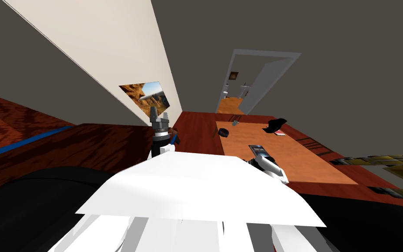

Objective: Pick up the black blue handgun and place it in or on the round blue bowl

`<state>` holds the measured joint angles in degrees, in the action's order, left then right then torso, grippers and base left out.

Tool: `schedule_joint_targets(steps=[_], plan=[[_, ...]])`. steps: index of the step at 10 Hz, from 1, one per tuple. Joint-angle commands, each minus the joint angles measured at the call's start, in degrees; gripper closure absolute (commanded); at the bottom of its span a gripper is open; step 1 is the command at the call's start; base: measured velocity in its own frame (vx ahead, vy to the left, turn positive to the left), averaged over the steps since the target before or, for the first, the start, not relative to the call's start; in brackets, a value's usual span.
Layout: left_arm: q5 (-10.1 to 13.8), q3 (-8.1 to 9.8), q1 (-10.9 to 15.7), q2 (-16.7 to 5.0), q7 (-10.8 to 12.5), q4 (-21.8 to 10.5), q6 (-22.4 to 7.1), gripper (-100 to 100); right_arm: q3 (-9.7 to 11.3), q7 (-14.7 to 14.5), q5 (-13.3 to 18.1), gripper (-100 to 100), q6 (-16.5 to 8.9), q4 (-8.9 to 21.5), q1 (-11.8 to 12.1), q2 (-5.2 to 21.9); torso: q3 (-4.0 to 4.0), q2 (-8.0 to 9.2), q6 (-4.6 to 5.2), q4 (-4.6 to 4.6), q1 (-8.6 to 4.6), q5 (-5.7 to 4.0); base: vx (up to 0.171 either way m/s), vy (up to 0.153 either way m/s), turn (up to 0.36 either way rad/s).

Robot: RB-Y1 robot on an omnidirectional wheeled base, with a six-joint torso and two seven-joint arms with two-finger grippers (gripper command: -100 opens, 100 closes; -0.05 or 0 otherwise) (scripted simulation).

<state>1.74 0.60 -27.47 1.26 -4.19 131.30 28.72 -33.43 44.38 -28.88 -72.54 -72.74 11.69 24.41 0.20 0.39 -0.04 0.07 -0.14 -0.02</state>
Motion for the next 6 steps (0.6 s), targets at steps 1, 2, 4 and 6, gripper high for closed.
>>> schedule_joint_targets(steps=[1, 2, 4, 6], plan=[[0.00, 0.00, 0.00, 0.00, 0.00, 0.00, 0.00, 0, -0.24, 0.86, 0.54, -100, 0.86, 2.09, -1.18, 0.18, 0.00, 0.00, 0.00, 0.00, 0.00, 0.00, -0.091, -0.006, 0.163], [0.00, 0.00, 0.00, 0.00, 0.00, 0.00, 0.00, 0, -0.38, 1.39, 0.90, -100, 1.36, 3.27, -1.87, 0.24, 0.00, -0.01, 0.01, 0.00, 0.00, 0.00, -0.096, -0.004, 0.167], [0.00, 0.01, -0.01, 0.00, 0.00, 0.00, 0.00, 0, -0.29, 1.19, 0.73, 100, 0.98, 2.46, -1.48, 0.18, -0.07, -0.13, 0.05, -0.02, -0.01, 0.00, -0.025, -0.002, 0.012], [0.00, 0.01, -0.02, 0.00, 0.00, 0.00, 0.00, 0, -0.34, 1.22, 0.71, 100, 0.99, 2.44, -1.47, 0.19, -0.18, -0.30, 0.01, -0.08, 0.01, -0.02, 0.000, 0.000, 0.000]])
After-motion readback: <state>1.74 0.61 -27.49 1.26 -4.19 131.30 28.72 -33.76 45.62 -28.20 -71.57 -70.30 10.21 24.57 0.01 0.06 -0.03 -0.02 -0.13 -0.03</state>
